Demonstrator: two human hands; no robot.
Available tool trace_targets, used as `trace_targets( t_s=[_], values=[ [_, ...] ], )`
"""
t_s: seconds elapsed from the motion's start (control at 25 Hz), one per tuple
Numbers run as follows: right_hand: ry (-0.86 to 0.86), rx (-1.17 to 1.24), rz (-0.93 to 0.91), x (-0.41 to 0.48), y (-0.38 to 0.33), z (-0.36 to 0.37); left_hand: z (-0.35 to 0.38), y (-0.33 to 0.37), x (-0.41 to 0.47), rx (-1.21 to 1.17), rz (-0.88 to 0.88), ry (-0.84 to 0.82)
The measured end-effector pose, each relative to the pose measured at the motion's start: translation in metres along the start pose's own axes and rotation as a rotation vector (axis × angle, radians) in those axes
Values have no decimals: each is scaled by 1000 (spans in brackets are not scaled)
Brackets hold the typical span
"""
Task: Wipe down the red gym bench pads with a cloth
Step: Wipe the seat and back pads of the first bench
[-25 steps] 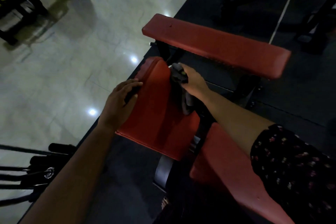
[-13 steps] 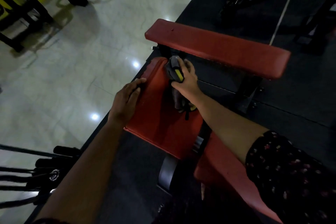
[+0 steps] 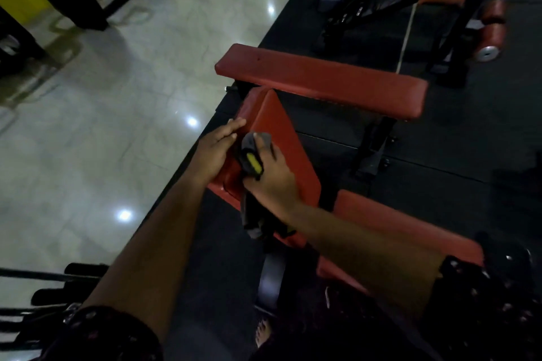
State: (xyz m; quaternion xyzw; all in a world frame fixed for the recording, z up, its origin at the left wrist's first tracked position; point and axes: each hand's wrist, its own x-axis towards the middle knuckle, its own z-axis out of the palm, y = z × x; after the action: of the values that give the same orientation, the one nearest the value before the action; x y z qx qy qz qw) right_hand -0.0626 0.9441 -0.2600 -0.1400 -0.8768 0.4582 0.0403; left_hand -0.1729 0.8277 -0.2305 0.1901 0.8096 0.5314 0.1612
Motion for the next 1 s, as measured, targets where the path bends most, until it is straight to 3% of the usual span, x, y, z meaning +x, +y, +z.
trace_targets(
  t_s=[0.2, 0.36, 0.48, 0.68, 0.8, 0.92, 1.0],
  values=[
    [124, -180, -135, -66, 11, 55, 5, 1, -9, 176, 100, 13],
    [81, -11, 107, -67, 15, 52, 4, 3, -12, 306, 160, 2],
    [171, 120, 244, -49, -12, 46, 2, 1, -11, 319, 185, -20],
    [184, -110, 71, -78, -16, 69, 2, 3, -10, 356, 207, -51],
    [95, -151, 169, -78, 9, 65, 4, 1, -10, 410, 230, -37],
    [196, 121, 305, -51, -1, 47, 4, -1, -6, 526, 253, -61],
    [197, 241, 230, -39, -13, 42, 5, -1, 0, 659, 243, -142]
  ],
)
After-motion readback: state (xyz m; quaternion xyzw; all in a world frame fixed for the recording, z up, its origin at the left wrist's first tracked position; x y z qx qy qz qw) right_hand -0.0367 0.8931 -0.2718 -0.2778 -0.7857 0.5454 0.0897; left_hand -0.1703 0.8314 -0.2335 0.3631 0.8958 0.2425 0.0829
